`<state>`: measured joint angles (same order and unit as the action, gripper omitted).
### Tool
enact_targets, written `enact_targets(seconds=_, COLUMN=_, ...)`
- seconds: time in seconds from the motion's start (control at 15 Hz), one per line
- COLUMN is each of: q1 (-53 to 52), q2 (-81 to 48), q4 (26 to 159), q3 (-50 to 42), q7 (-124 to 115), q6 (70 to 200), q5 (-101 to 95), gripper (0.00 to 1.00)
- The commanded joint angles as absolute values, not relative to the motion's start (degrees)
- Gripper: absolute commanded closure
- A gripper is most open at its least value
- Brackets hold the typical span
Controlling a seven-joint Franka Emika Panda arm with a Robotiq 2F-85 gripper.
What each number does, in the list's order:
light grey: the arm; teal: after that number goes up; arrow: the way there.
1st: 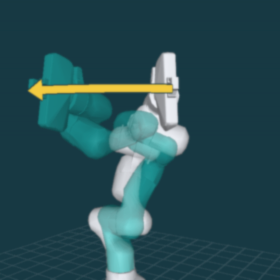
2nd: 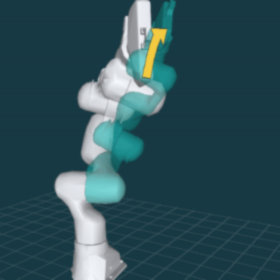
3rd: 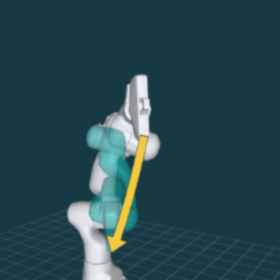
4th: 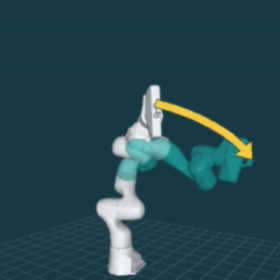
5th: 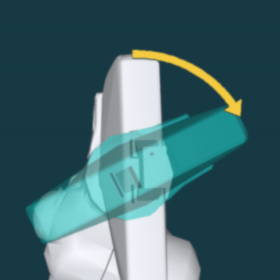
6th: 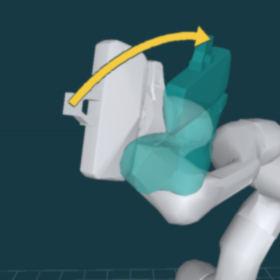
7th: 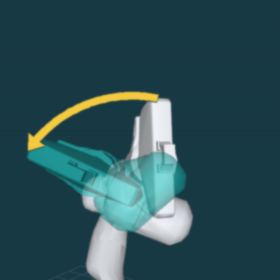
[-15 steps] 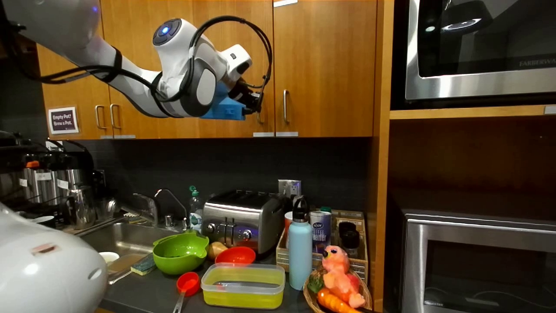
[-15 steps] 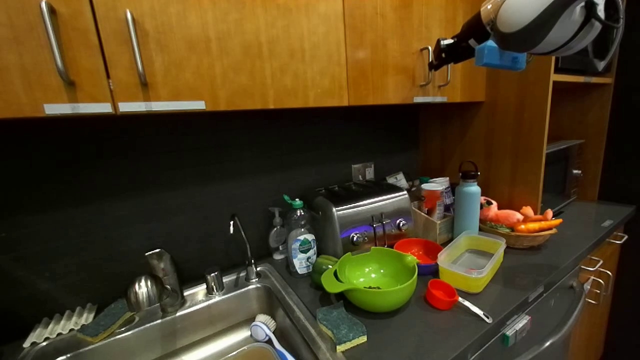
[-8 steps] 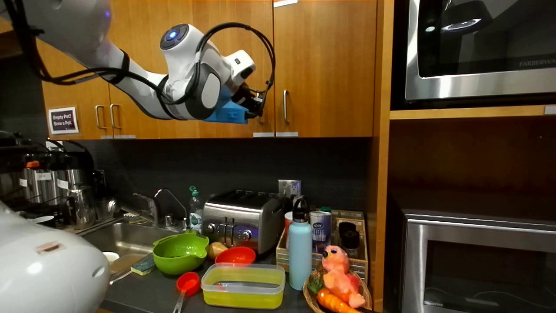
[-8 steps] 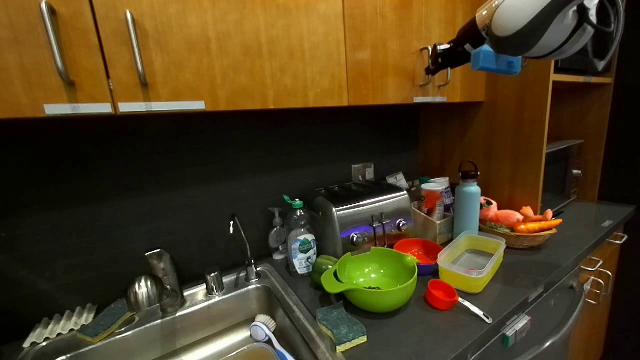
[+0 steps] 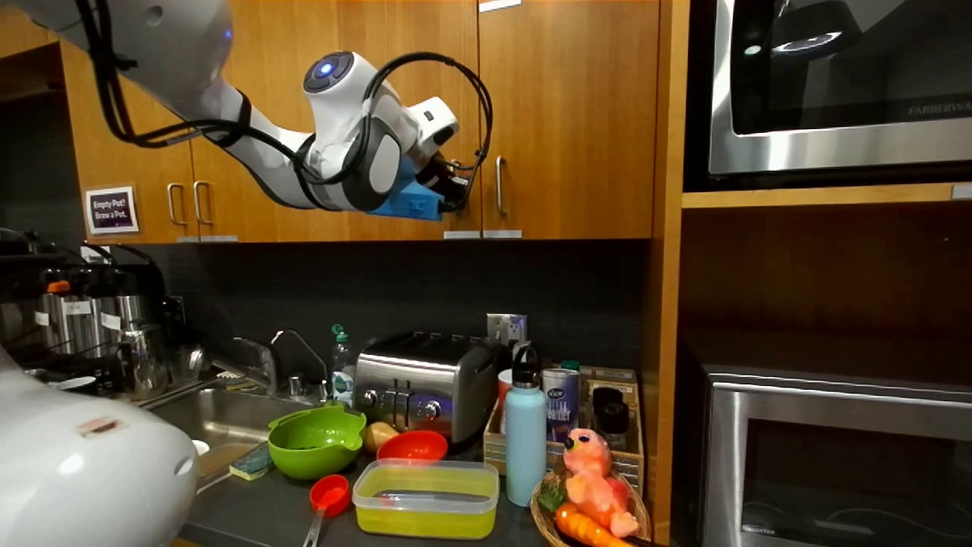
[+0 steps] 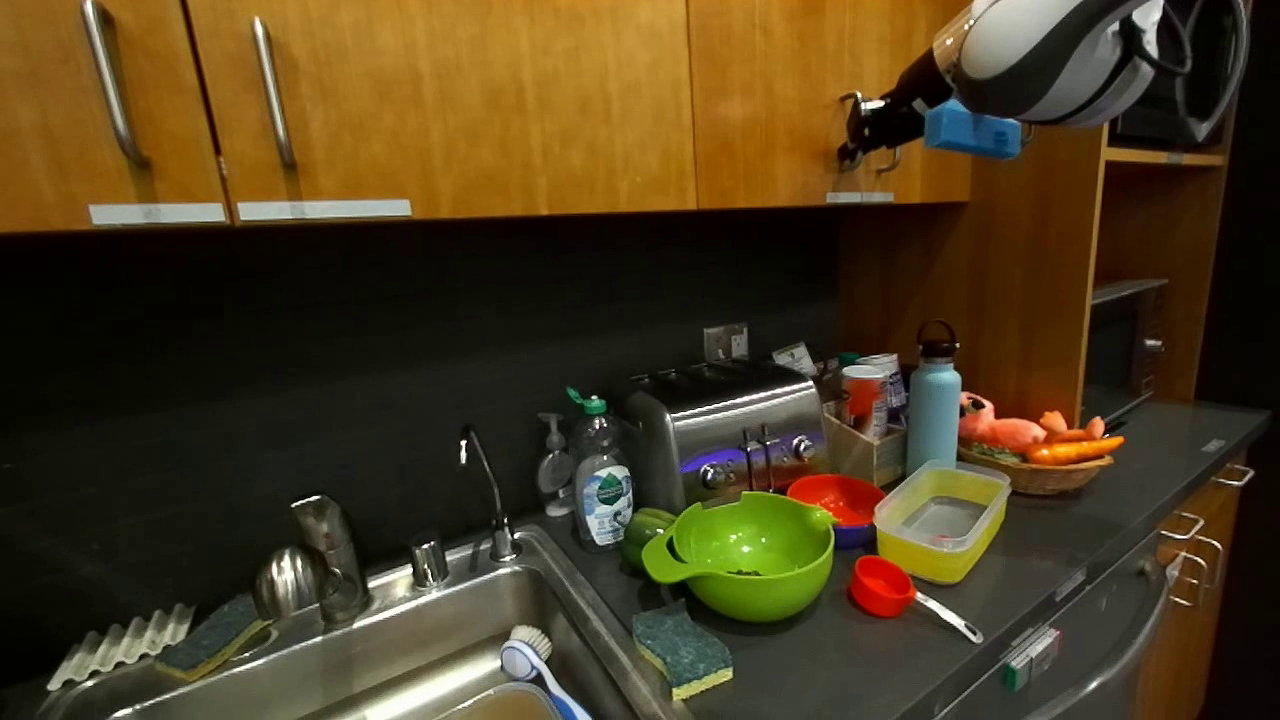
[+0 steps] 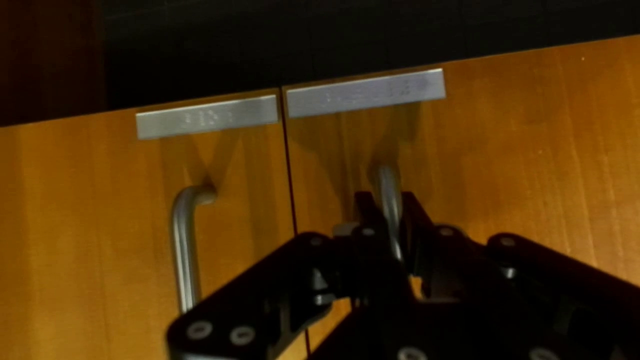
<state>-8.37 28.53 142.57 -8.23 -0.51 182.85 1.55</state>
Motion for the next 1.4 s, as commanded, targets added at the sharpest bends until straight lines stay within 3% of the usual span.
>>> enact_targets(seconds=0.0, q1=-6.8, q2=24.0, q4=137.1, q3=-8.8, q7=-0.2, q6=182.1, q5=1.1, gripper=0.84)
enact_targets(seconds=0.07, q1=-7.1, q2=24.0, q4=136.7, q3=-8.9, q7=-0.1, q6=181.7, q5=1.0, gripper=0.59)
enact_targets(seconds=0.2, q1=-7.6, q2=24.7, q4=136.3, q3=-9.5, q7=0.6, q6=180.3, q5=0.8, gripper=0.55)
enact_targets(seconds=0.27, q1=-8.1, q2=25.3, q4=136.3, q3=-10.1, q7=1.0, q6=179.3, q5=0.9, gripper=0.88)
enact_targets(seconds=0.6, q1=-7.9, q2=27.7, q4=135.5, q3=-9.5, q7=2.6, q6=174.1, q5=2.5, gripper=1.00)
enact_targets(seconds=0.93, q1=-11.4, q2=29.2, q4=135.6, q3=-12.2, q7=3.3, q6=171.5, q5=3.5, gripper=0.96)
enact_targets(seconds=1.0, q1=-13.4, q2=29.7, q4=135.7, q3=-13.7, q7=4.0, q6=170.8, q5=4.4, gripper=0.84)
enact_targets(seconds=1.07, q1=-14.9, q2=30.4, q4=135.7, q3=-15.0, q7=4.4, q6=170.2, q5=5.4, gripper=0.60)
enact_targets(seconds=1.2, q1=-20.3, q2=32.6, q4=135.5, q3=-19.3, q7=5.6, q6=169.0, q5=9.1, gripper=0.58)
enact_targets(seconds=1.33, q1=-23.5, q2=34.3, q4=134.2, q3=-22.1, q7=6.2, q6=168.4, q5=11.1, gripper=0.47)
